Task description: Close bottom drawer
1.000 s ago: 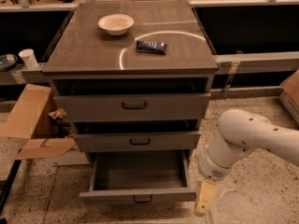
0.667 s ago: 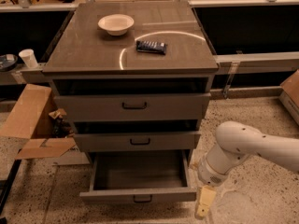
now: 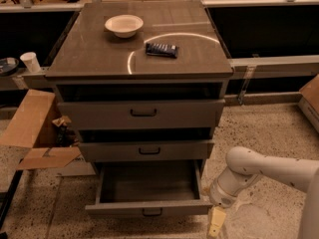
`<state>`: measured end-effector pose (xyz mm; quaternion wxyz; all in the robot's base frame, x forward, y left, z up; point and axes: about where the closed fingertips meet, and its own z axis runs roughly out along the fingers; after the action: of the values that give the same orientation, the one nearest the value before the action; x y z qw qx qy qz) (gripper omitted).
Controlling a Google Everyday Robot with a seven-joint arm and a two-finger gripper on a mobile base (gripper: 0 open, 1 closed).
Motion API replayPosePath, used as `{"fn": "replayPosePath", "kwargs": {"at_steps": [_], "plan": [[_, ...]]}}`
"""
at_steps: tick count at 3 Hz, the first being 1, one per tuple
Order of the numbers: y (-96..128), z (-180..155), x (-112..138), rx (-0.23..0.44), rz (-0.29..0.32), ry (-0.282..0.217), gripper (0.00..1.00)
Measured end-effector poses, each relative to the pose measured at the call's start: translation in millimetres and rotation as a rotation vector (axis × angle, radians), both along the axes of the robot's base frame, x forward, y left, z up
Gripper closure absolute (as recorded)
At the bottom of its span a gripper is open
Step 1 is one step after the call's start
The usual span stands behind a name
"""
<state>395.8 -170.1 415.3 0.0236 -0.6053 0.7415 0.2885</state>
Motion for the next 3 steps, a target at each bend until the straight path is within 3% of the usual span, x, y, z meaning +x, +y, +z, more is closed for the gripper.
{"fn": "replayPosePath", "kwargs": {"at_steps": [2,3], "plan": [[17,-87,-3,0.127,0.010,0.134,0.00],[18,-92,-4,0.136,0.015,0.137,0.00]]}}
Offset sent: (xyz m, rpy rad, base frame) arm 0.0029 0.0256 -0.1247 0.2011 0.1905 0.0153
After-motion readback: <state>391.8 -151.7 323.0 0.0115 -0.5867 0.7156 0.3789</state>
